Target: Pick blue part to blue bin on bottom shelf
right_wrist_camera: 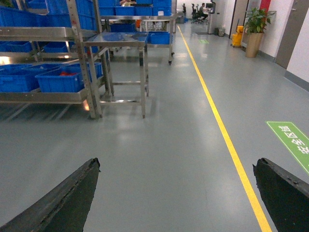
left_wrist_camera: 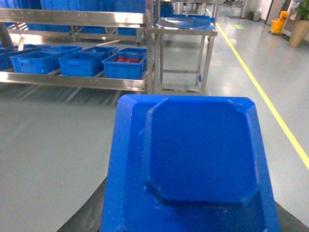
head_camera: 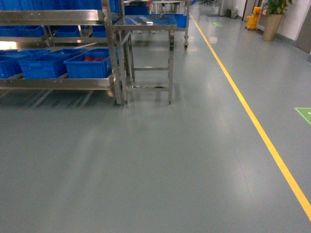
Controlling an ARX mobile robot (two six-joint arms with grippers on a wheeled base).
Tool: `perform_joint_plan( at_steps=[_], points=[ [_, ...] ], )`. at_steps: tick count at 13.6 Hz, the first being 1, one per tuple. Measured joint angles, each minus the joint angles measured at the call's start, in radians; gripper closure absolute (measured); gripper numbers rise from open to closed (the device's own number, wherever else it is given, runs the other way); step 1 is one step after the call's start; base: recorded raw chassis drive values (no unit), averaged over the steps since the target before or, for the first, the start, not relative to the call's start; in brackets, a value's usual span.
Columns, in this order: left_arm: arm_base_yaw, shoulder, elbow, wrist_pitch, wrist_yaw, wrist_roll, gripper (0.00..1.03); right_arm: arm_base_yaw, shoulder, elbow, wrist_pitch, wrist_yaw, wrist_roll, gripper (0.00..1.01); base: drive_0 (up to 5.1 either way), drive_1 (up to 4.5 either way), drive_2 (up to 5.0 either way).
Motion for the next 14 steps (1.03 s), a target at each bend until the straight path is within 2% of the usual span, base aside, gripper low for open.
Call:
perform_joint_plan(
  at_steps=[14],
  points=[
    [0.0,0.0,0.0,-0.001,0.0,-0.002,0.6,0.0,0.0,0.0,0.002,0.0,0.0,0.03,-0.1,4.24,-4.4]
  ],
)
